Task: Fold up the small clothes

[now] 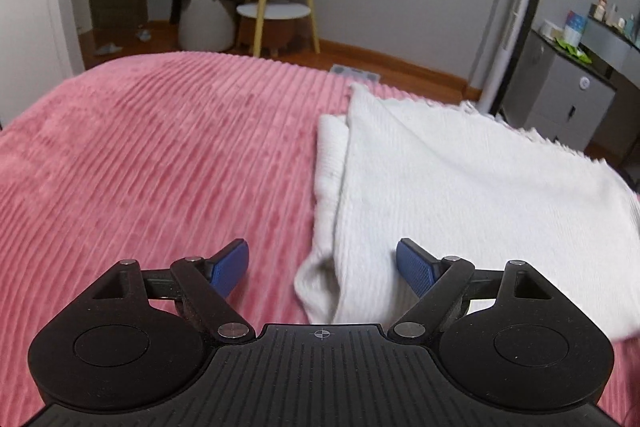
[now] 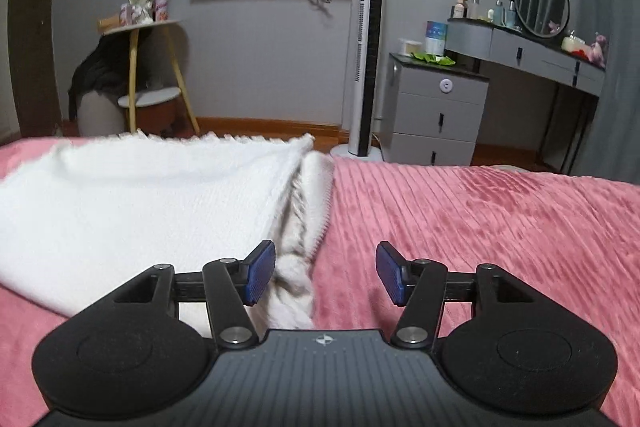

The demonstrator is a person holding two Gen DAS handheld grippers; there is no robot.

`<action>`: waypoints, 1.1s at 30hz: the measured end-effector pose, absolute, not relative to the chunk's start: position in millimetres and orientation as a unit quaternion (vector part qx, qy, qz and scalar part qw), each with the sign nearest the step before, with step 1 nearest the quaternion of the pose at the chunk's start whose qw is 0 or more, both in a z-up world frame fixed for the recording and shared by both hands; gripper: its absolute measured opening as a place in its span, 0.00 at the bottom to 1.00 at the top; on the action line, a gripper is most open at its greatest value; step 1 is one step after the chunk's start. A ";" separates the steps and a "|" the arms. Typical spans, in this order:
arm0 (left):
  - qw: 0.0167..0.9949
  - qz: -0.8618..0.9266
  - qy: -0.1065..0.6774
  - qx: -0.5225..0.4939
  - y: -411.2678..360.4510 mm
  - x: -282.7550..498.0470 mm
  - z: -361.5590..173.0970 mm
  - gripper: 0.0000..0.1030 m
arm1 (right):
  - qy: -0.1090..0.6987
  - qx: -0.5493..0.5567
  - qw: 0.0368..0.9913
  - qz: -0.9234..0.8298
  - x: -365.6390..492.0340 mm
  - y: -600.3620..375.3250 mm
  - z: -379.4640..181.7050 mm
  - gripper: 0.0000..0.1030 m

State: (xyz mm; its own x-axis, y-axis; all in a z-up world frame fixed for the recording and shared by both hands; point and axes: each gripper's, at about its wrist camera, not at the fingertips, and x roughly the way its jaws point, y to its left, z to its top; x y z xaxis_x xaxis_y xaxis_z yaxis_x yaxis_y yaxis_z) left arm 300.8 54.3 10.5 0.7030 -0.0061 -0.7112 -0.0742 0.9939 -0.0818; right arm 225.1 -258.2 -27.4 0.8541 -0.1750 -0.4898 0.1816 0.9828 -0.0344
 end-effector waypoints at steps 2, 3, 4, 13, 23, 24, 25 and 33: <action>0.920 0.014 0.389 -0.037 50.2 296.5 10.0 0.84 | 0.257 0.002 0.963 -0.079 225.8 -254.8 -26.3 0.54; 0.920 0.012 0.390 -0.031 48.3 295.1 9.4 0.84 | 0.266 -0.002 0.961 -0.075 228.8 -252.6 -27.5 0.54; 0.920 0.012 0.391 -0.026 46.8 294.5 7.8 0.84 | 0.276 -0.008 0.958 -0.072 232.4 -250.3 -30.9 0.54; 0.910 0.026 0.414 -0.016 46.4 294.9 -7.7 0.86 | 0.314 -0.063 0.943 -0.094 251.8 -249.1 -49.9 0.69; 0.901 0.089 0.424 0.019 69.3 277.3 4.6 0.82 | 0.323 -0.101 0.923 -0.184 227.0 -262.8 -22.7 0.65; 0.901 0.097 0.423 0.026 73.4 273.2 6.8 0.80 | 0.322 -0.111 0.918 -0.204 223.1 -260.0 -17.5 0.65; 0.901 0.093 0.422 0.020 79.3 268.0 9.3 0.80 | 0.322 -0.106 0.917 -0.212 218.5 -259.1 -10.9 0.65; 0.901 0.016 0.429 -0.062 111.2 229.6 21.7 0.82 | 0.317 -0.047 0.934 -0.160 172.3 -211.4 32.4 0.64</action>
